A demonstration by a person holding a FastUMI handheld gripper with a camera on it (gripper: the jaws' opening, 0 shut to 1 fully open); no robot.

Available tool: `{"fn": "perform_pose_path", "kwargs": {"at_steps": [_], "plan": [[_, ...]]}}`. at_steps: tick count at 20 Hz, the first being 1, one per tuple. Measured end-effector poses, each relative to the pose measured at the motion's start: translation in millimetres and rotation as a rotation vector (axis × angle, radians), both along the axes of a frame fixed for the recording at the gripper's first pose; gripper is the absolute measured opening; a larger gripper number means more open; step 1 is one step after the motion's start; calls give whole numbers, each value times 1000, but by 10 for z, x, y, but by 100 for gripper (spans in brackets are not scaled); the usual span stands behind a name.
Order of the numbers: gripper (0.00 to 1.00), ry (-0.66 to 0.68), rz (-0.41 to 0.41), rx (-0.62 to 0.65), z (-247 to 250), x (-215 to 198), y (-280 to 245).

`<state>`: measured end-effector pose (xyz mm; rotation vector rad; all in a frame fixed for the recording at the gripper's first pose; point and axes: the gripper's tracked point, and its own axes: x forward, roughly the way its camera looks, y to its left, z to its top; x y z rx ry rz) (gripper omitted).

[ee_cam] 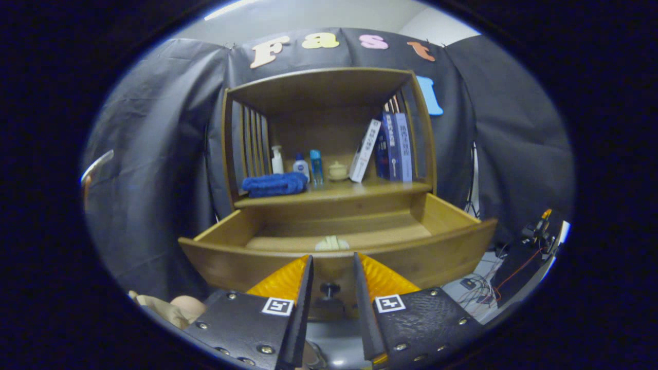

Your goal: Pull open the drawer, take out the items inside it, and place them on the countertop above the cabinet.

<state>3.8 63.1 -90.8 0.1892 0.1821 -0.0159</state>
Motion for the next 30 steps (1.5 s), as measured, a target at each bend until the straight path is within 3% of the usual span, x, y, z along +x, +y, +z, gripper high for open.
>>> {"fn": "perform_pose_path", "kwargs": {"at_steps": [6, 14, 23, 30], "plan": [[43, -23, 38, 8, 380, 594, -74], [44, 268, 94, 66, -65, 1377, -43], [44, 584, 211, -74, -975, 1485, 213], [44, 691, 215, -114, -1296, 1471, 182]]}}
